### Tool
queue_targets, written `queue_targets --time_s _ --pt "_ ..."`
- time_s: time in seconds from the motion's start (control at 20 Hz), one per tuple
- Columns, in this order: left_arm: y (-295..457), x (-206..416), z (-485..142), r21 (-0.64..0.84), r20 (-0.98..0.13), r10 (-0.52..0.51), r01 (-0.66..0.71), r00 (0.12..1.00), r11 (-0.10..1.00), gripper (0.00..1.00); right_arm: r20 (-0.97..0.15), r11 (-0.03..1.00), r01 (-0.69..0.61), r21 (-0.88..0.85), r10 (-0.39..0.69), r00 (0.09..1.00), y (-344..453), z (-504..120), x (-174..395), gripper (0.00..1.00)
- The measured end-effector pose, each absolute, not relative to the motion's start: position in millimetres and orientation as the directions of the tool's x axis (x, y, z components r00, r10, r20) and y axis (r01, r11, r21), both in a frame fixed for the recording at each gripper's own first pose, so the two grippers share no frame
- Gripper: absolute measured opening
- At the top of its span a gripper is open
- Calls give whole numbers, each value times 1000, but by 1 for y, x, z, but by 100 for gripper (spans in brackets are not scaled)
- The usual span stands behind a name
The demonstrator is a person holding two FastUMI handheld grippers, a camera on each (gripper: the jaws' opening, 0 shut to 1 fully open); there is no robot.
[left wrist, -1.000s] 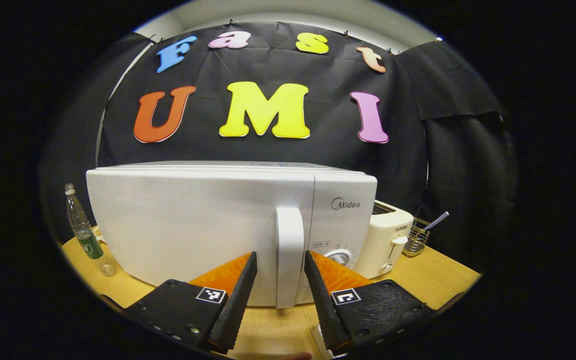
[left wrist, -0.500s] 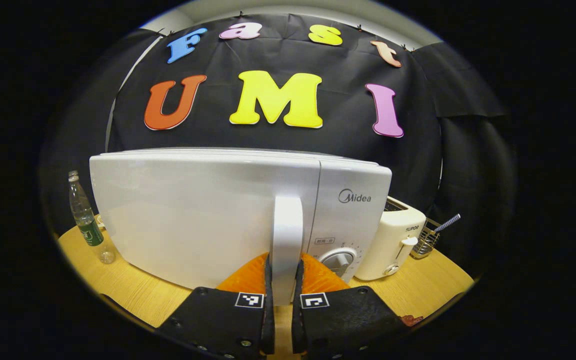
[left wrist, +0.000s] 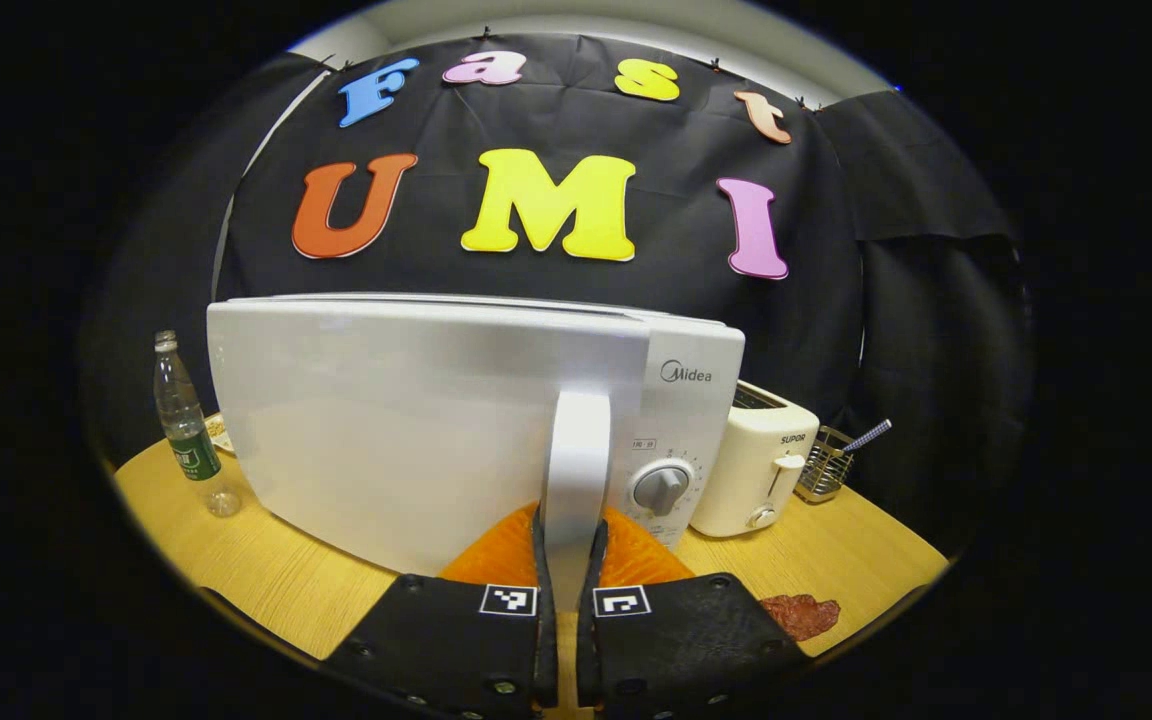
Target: Open the microwave oven with the left hand, put the food in, and close the microwave oven.
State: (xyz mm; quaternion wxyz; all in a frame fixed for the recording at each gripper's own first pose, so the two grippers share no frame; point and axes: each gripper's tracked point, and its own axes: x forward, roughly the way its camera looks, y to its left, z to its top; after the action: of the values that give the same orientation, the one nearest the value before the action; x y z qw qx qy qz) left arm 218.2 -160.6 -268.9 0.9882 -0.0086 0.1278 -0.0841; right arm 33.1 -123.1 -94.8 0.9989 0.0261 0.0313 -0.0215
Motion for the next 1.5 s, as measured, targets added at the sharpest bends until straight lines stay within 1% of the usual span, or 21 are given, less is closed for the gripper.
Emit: queue_targets --time_s 0.35,0.4,0.45,0.5,0.55,0.65,0.7,0.75,0.85,0.9,0.95,1.0,1.05,1.15,1.2,1.25,1.3,1.35,1.4,1.45,1.5 --pt "-134 166 -265 -28 -245 -207 207 947 978 6 -50 996 -24 84 28 998 -98 -88 8 100" --pt "-131 159 -265 -26 -245 -216 216 945 976 6 -53 995 -32 90 37 998 -94 -90 6 93" --pt "-126 151 -263 -21 -242 -222 223 944 975 8 -55 995 -38 91 43 998 -91 -90 3 100" --pt "-123 146 -263 -18 -243 -228 231 943 973 8 -55 995 -38 88 43 998 -90 -90 0 93" --pt "-117 139 -263 -23 -244 -234 235 941 972 8 -52 996 -37 85 42 998 -88 -90 -2 100" --pt "-106 125 -262 -30 -245 -239 239 939 970 8 -50 995 -40 87 45 998 -83 -89 -5 100" --pt "-101 120 -260 -25 -243 -239 240 940 970 8 -51 995 -46 88 51 997 -78 -90 -6 92" --pt "-93 109 -259 -17 -243 -237 240 941 971 8 -54 995 -51 89 56 997 -75 -91 -7 100" --pt "-76 97 -259 -5 -249 -231 237 941 971 12 -60 994 -58 87 63 996 -70 -94 -8 100" --pt "-66 90 -259 -10 -254 -226 231 940 973 12 -62 994 -63 88 68 996 -65 -96 -9 93" --pt "-55 82 -258 -19 -258 -218 221 941 975 0 -66 994 -68 90 74 995 -61 -98 -10 93" --pt "-43 74 -257 -20 -259 -209 211 943 977 12 -70 993 -75 92 82 994 -57 -100 -10 100" --pt "-29 63 -256 -14 -262 -196 199 945 980 12 -75 992 -84 91 91 993 -52 -102 -10 100" --pt "3 48 -256 12 -267 -155 164 951 986 17 -87 992 -91 84 98 991 -44 -107 -10 100" --pt "23 39 -256 27 -272 -128 141 954 990 24 -91 992 -98 80 105 990 -39 -109 -11 100" --pt "46 30 -255 47 -273 -85 101 958 994 34 -95 991 -108 77 115 989 -34 -110 -12 100" --pt "68 20 -253 46 -271 -49 63 961 997 50 -97 991 -116 73 123 988 -29 -112 -13 100" --pt "81 10 -252 26 -276 -40 49 960 998 51 -99 990 -122 68 128 987 -24 -113 -13 100" --pt "91 -3 -249 9 -277 -34 38 960 999 58 -102 990 -128 62 133 986 -20 -114 -13 100" --pt "103 -11 -242 7 -268 -11 13 963 1000 76 -104 989 -134 56 139 985 -14 -115 -13 100" --pt "113 -17 -237 13 -259 12 -9 966 1000 77 -109 989 -138 50 143 984 -9 -117 -12 100"
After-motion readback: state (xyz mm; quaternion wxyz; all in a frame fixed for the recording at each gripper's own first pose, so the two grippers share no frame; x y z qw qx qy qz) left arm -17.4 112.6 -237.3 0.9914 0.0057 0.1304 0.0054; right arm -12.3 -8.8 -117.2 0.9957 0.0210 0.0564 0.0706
